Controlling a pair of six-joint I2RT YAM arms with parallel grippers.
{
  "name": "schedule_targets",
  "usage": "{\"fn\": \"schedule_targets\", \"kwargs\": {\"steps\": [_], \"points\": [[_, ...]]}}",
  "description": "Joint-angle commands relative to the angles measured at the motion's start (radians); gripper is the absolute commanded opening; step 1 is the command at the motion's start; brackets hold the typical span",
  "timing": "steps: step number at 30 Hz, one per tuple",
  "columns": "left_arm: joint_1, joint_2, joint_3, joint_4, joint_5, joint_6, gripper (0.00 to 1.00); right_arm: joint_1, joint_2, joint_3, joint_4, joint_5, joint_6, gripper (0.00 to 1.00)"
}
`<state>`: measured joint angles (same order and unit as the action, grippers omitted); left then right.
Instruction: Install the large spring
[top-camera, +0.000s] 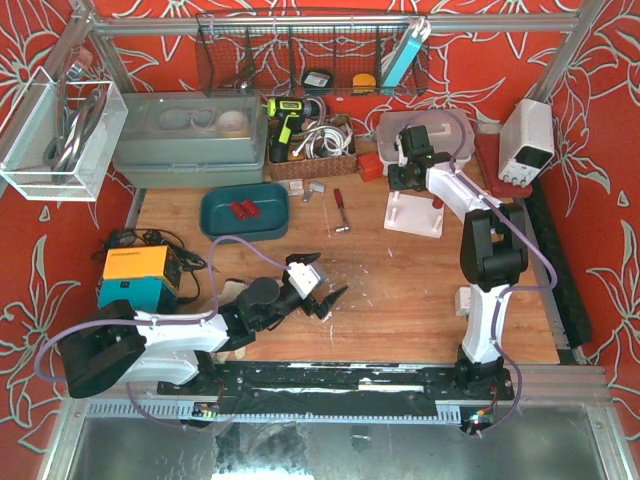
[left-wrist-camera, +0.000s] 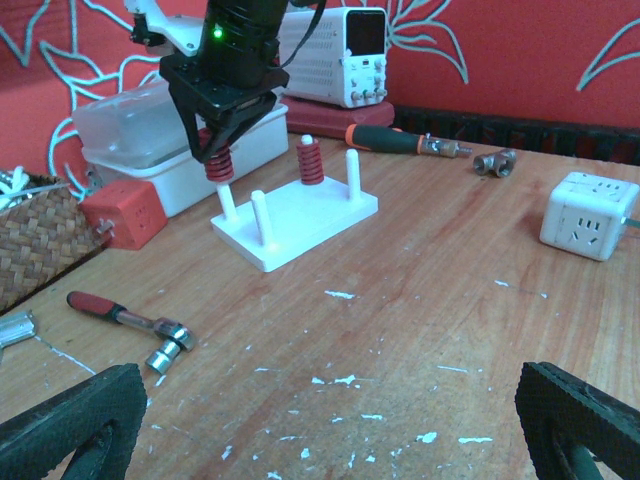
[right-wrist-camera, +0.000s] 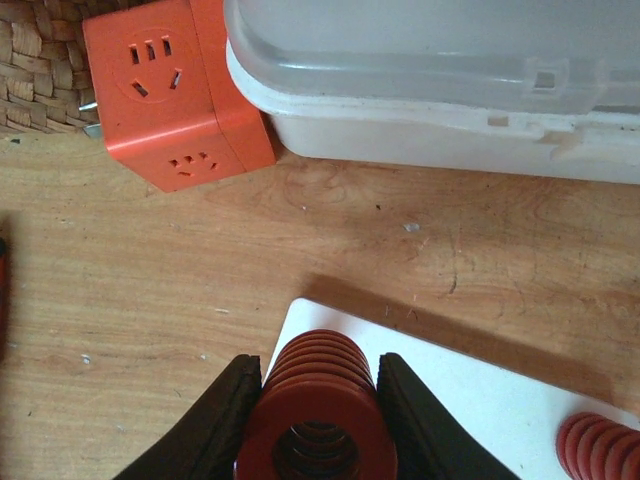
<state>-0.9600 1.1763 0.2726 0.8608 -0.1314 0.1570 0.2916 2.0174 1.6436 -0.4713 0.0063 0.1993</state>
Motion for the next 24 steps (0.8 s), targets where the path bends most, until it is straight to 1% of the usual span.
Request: {"fn": "schedule_targets", "kwargs": {"steps": [1, 4, 5, 10, 14, 17, 19, 22, 24], "points": [[0.004, -0.001, 0.018, 0.015, 0.000, 0.007, 1.00, -0.012, 0.058, 0.066, -0.027, 0.002, -0.017, 0.00], [0.004, 0.000, 0.018, 0.016, -0.002, 0.007, 1.00, -0.013, 0.087, 0.073, -0.037, 0.008, -0.015, 0.00], [0.004, 0.002, 0.019, 0.017, -0.001, 0.007, 1.00, -0.012, 0.090, 0.067, -0.031, 0.009, -0.013, 0.02], [0.004, 0.008, 0.020, 0.021, 0.000, 0.006, 1.00, -0.014, 0.105, 0.068, -0.025, 0.009, -0.003, 0.24], [0.004, 0.018, 0.020, 0.024, -0.008, 0.006, 1.00, -0.013, 0.090, 0.094, -0.064, 0.009, 0.001, 0.41], [0.004, 0.020, 0.019, 0.025, -0.025, 0.004, 1.00, -0.014, 0.035, 0.093, -0.101, 0.010, 0.003, 0.51], [0.004, 0.018, 0.021, 0.025, -0.042, -0.003, 1.00, -0.012, -0.019, 0.069, -0.125, 0.001, 0.009, 0.55], [0.004, 0.009, 0.024, 0.017, -0.078, -0.019, 1.00, -0.007, -0.127, -0.032, -0.128, -0.017, 0.038, 0.60], [0.004, -0.005, 0.032, -0.013, -0.130, -0.033, 1.00, -0.001, -0.225, -0.129, -0.107, -0.065, 0.081, 0.62]]}}
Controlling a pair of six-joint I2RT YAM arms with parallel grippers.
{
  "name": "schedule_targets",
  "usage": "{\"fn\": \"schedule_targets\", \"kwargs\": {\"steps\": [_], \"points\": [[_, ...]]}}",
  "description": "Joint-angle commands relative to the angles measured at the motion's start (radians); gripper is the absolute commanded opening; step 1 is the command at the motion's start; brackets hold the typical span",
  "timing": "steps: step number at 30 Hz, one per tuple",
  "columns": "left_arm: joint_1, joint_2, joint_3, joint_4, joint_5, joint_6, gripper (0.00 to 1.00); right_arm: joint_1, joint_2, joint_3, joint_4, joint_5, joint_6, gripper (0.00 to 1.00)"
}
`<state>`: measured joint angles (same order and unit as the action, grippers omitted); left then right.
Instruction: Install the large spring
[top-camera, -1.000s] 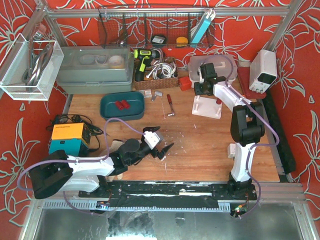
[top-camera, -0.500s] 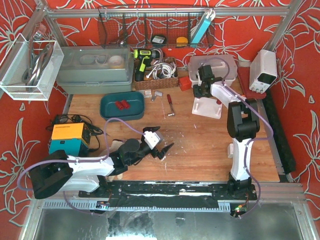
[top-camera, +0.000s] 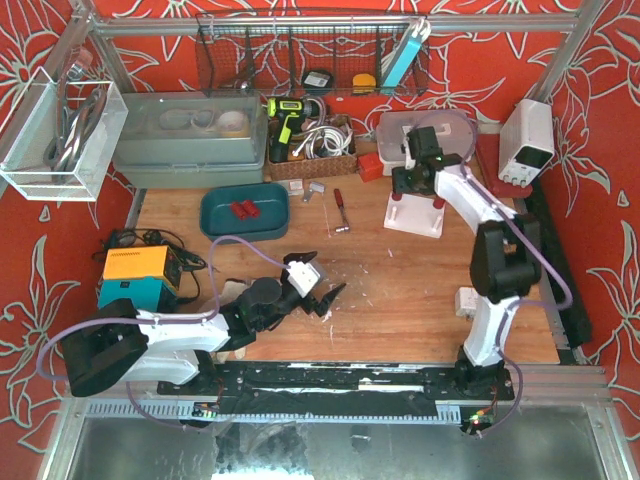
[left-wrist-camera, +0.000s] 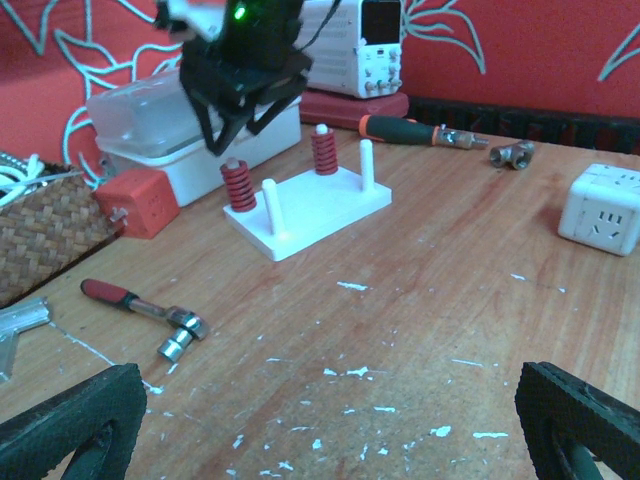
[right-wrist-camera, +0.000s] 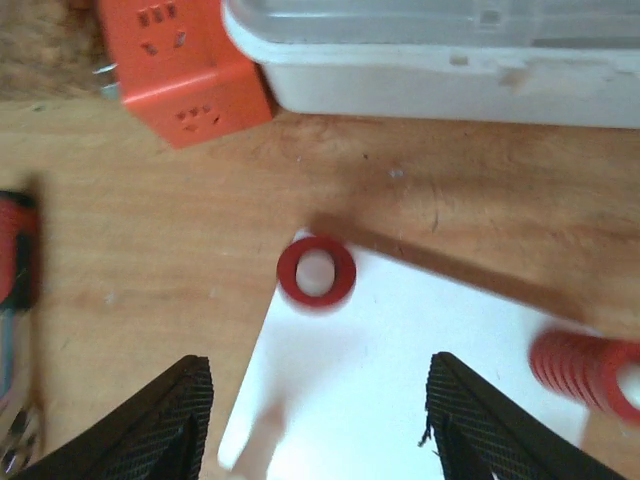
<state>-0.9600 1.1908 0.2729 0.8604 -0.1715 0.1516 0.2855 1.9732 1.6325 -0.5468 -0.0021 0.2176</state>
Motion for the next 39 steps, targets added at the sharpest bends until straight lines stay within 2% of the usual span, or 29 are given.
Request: {"fn": "schedule_targets", "kwargs": {"steps": [1, 3, 5, 7, 9, 12, 16, 18, 23, 25, 27, 28, 30, 34, 39], "points": [[0.004, -0.028, 0.040, -0.040, -0.125, -0.037, 1.00, 0.009, -0.226, -0.172, -0.015, -0.082, 0.088, 0.63], [0.004, -0.049, 0.051, -0.096, -0.195, -0.056, 1.00, 0.030, -0.330, -0.292, 0.037, -0.142, 0.137, 0.68], [0.007, -0.059, 0.041, -0.086, -0.289, -0.067, 1.00, 0.070, -0.437, -0.400, 0.075, -0.186, 0.152, 0.79], [0.021, -0.069, 0.065, -0.135, -0.392, -0.101, 1.00, 0.138, -0.507, -0.462, 0.056, -0.155, 0.132, 0.86], [0.057, -0.089, 0.130, -0.267, -0.421, -0.175, 1.00, 0.209, -0.567, -0.512, 0.043, -0.099, 0.103, 0.88], [0.148, -0.117, 0.237, -0.474, -0.397, -0.291, 1.00, 0.299, -0.653, -0.582, 0.046, -0.039, 0.090, 0.90], [0.296, -0.120, 0.337, -0.651, -0.313, -0.344, 1.00, 0.382, -0.768, -0.692, 0.105, -0.008, 0.098, 0.99], [0.373, -0.106, 0.367, -0.709, -0.293, -0.371, 0.92, 0.404, -0.818, -0.757, 0.149, 0.020, 0.095, 0.99], [0.586, -0.062, 0.369, -0.745, -0.132, -0.560, 0.80, 0.413, -0.895, -0.841, 0.215, 0.073, 0.117, 0.99], [0.659, -0.023, 0.383, -0.776, -0.105, -0.638, 0.76, 0.414, -0.915, -0.870, 0.250, 0.070, 0.121, 0.99], [0.710, 0.028, 0.396, -0.782, -0.086, -0.655, 0.72, 0.415, -0.925, -0.882, 0.268, 0.060, 0.111, 0.99], [0.725, 0.051, 0.397, -0.764, -0.082, -0.646, 0.67, 0.417, -0.923, -0.879, 0.263, 0.061, 0.106, 0.99], [0.740, 0.093, 0.391, -0.715, -0.097, -0.646, 0.50, 0.420, -0.917, -0.869, 0.247, 0.077, 0.101, 0.99], [0.797, 0.178, 0.425, -0.716, -0.078, -0.743, 0.49, 0.426, -0.913, -0.871, 0.252, 0.075, 0.096, 0.99], [0.845, 0.302, 0.522, -0.795, -0.039, -0.841, 0.48, 0.431, -0.906, -0.869, 0.252, 0.089, 0.091, 0.99]]}}
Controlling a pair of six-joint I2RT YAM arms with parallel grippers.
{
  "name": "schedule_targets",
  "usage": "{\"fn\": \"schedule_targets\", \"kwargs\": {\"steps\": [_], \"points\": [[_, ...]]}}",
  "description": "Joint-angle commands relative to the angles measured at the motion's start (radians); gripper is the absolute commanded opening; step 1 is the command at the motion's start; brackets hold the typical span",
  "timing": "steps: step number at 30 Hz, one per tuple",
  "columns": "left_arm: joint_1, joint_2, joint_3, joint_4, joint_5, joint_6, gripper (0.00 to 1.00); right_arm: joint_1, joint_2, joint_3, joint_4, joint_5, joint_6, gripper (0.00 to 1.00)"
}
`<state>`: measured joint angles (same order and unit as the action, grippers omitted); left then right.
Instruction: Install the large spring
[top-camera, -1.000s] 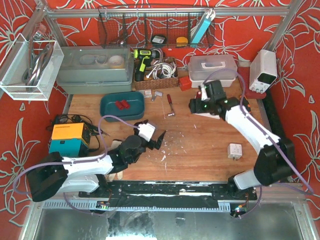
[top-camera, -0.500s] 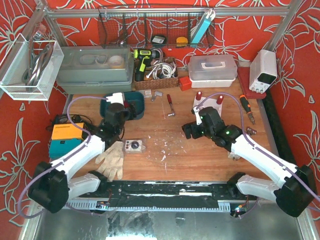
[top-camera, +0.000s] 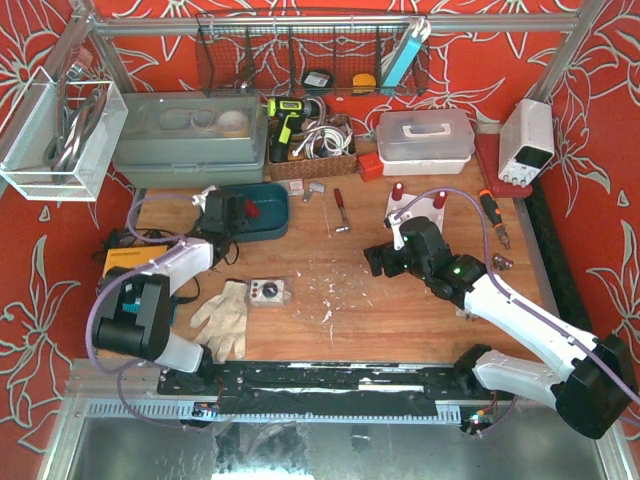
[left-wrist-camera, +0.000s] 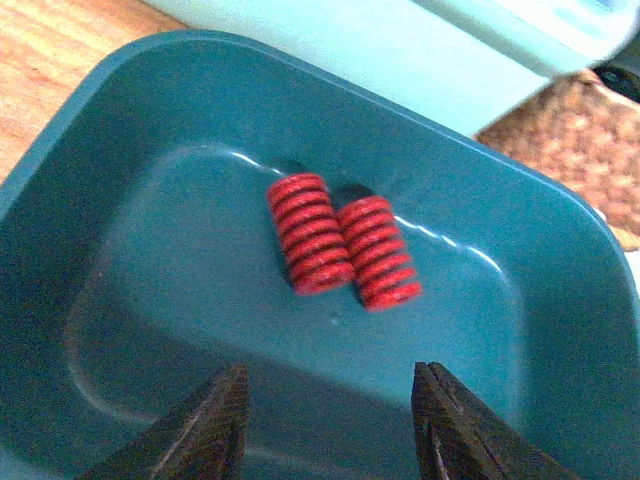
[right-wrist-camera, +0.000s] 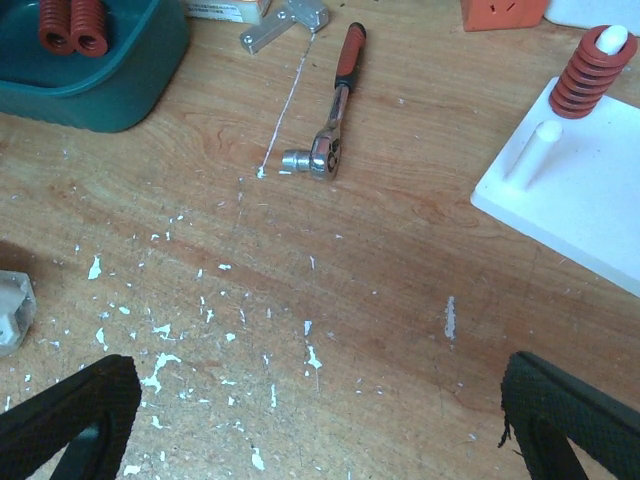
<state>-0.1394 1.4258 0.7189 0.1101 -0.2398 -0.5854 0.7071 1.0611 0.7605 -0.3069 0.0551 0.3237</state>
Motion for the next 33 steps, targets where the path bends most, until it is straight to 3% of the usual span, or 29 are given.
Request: {"fn": "schedule_targets", "kwargs": {"steps": [1, 12, 33], "points": [[0.026, 0.090, 0.094, -0.058, 0.032, -0.109, 0.46, 0.010, 0.006, 0.004, 0.011, 0.035, -0.017, 0.99], [0.029, 0.290, 0.329, -0.291, -0.053, -0.194, 0.38, 0.013, 0.028, 0.007, 0.014, 0.053, -0.024, 0.99], [0.031, 0.458, 0.431, -0.323, -0.072, -0.177, 0.37, 0.016, 0.039, 0.010, 0.017, 0.055, -0.029, 0.99]]}}
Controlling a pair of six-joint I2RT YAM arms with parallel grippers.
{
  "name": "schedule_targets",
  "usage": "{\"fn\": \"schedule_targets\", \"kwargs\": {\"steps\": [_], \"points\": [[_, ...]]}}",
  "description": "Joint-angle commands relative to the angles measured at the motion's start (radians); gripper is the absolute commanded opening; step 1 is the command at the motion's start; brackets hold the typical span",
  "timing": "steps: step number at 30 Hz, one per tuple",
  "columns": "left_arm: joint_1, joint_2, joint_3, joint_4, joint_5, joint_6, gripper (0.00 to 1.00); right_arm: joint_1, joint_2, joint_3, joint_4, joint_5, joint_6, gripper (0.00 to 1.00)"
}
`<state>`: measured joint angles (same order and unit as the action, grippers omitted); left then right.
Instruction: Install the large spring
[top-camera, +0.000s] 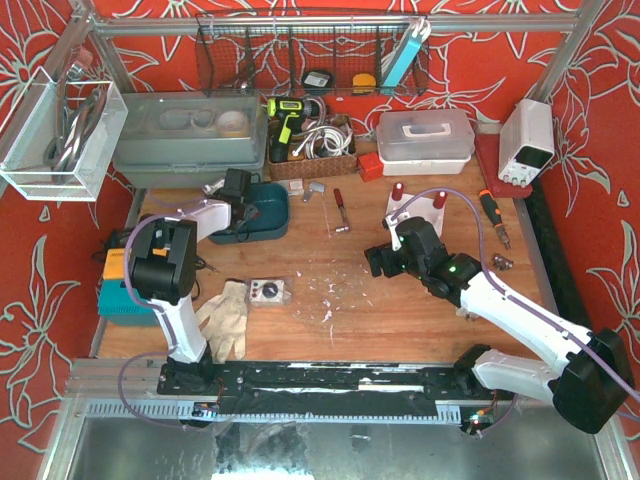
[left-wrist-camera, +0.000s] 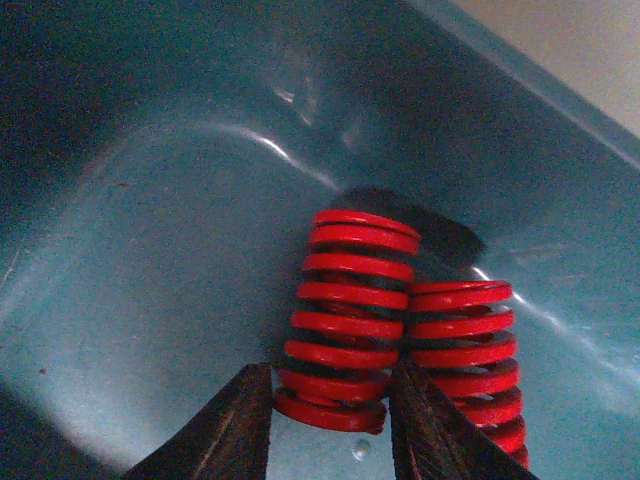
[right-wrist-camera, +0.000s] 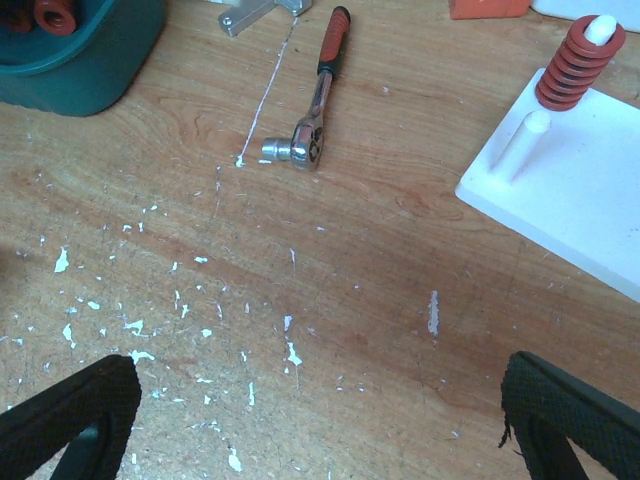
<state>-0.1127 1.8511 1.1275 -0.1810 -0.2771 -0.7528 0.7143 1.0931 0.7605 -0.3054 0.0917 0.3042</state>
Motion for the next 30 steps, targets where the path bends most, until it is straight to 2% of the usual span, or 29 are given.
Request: {"fn": "schedule_targets", "kwargs": {"steps": [1, 14, 19, 22, 30], "points": [[0.004, 0.042, 0.027, -0.035, -0.037, -0.011, 0.37, 0.009, 0.010, 0.010, 0.013, 0.019, -0.011, 0.99], [0.007, 0.134, 0.059, -0.035, -0.049, 0.004, 0.41, 0.008, 0.011, 0.011, 0.010, 0.028, -0.014, 0.99], [0.007, 0.131, 0.056, -0.028, -0.053, 0.014, 0.36, 0.008, 0.005, 0.010, 0.011, 0.033, -0.015, 0.99], [0.007, 0.110, 0.047, -0.026, -0.054, 0.018, 0.30, 0.008, 0.004, 0.009, 0.010, 0.034, -0.014, 0.99], [0.007, -0.049, -0.015, 0.013, -0.073, 0.040, 0.21, 0.008, -0.003, 0.007, 0.008, 0.038, -0.014, 0.99]]}}
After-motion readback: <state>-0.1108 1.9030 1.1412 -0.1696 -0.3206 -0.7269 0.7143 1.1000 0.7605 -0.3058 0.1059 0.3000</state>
